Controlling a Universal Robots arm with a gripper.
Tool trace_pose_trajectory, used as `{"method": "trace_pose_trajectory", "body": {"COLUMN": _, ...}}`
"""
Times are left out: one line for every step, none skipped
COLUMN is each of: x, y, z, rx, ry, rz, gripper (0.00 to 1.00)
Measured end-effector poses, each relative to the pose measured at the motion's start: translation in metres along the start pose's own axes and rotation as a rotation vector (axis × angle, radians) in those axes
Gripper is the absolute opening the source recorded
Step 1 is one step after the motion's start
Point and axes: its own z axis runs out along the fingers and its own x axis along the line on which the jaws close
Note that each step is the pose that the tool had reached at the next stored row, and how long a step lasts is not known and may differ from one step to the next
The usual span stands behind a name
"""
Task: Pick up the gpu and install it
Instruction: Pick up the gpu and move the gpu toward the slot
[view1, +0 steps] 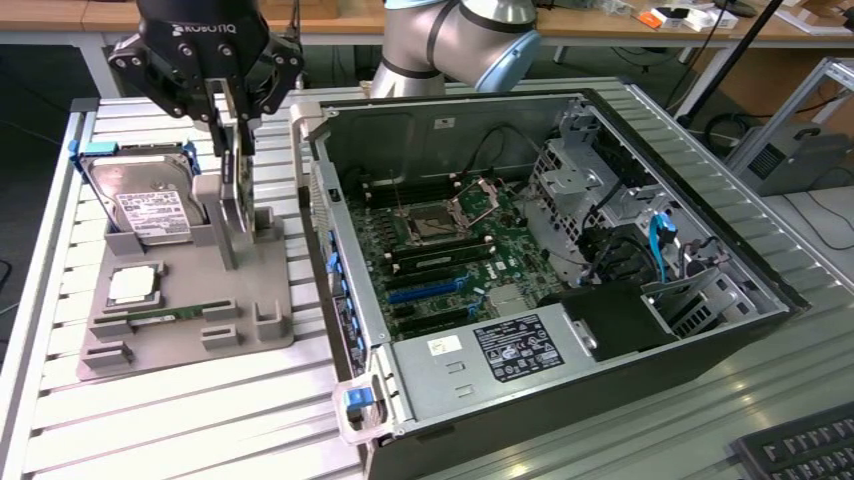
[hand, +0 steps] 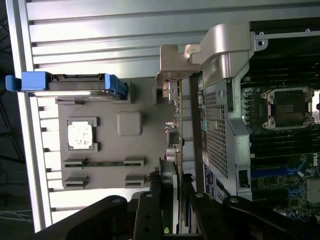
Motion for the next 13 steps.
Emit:
{"method": "trace_pose_trajectory", "body": {"x": 0.0, "y": 0.0, "z": -0.0003, "rx": 0.0, "ry": 0.0, "rz": 0.0, "gripper": 0.27}}
{"method": "trace_pose_trajectory", "body": {"x": 0.0, "y": 0.0, "z": -0.0006, "rx": 0.0, "ry": -0.0001, "rz": 0.0, "gripper": 0.27}}
{"method": "trace_pose_trajectory", "body": {"x": 0.0, "y": 0.0, "z": -0.0008, "rx": 0.0, "ry": -0.0001, "rz": 0.0, "gripper": 0.27}}
{"method": "trace_pose_trajectory", "body": {"x": 0.0, "y": 0.0, "z": -0.0009, "rx": 0.0, "ry": 0.0, "rz": 0.0, "gripper": 0.27}}
{"method": "trace_pose_trajectory", "body": {"x": 0.0, "y": 0.0, "z": -0.0011, "rx": 0.0, "ry": -0.0001, "rz": 0.0, "gripper": 0.27}}
{"method": "trace_pose_trajectory", "body": {"x": 0.0, "y": 0.0, "z": -0.0012, "rx": 0.0, "ry": 0.0, "rz": 0.0, "gripper": 0.27}}
{"method": "trace_pose_trajectory", "body": {"x": -0.0001, "y": 0.0, "z": -0.0015, "rx": 0.0, "ry": 0.0, "rz": 0.0, "gripper": 0.27}}
{"method": "trace_pose_trajectory", "body": {"x": 0.0, "y": 0.0, "z": -0.0017, "rx": 0.0, "ry": -0.0001, "rz": 0.0, "gripper": 0.27}}
{"method": "trace_pose_trajectory", "body": {"x": -0.0001, "y": 0.0, "z": -0.0021, "rx": 0.0, "ry": 0.0, "rz": 0.0, "gripper": 0.27}}
{"method": "trace_pose_trajectory", "body": {"x": -0.0001, "y": 0.0, "z": -0.0023, "rx": 0.0, "ry": -0.0001, "rz": 0.0, "gripper": 0.27}}
{"method": "trace_pose_trajectory", "body": {"x": -0.0001, "y": 0.0, "z": -0.0028, "rx": 0.0, "ry": 0.0, "rz": 0.0, "gripper": 0.27}}
{"method": "trace_pose_trajectory", "body": {"x": -0.0001, "y": 0.0, "z": -0.0032, "rx": 0.0001, "ry": 0.0001, "rz": 0.0, "gripper": 0.27}}
{"method": "trace_pose_trajectory", "body": {"x": -0.0001, "y": 0.0, "z": -0.0035, "rx": 0.0, "ry": 0.0001, "rz": 0.0, "gripper": 0.27}}
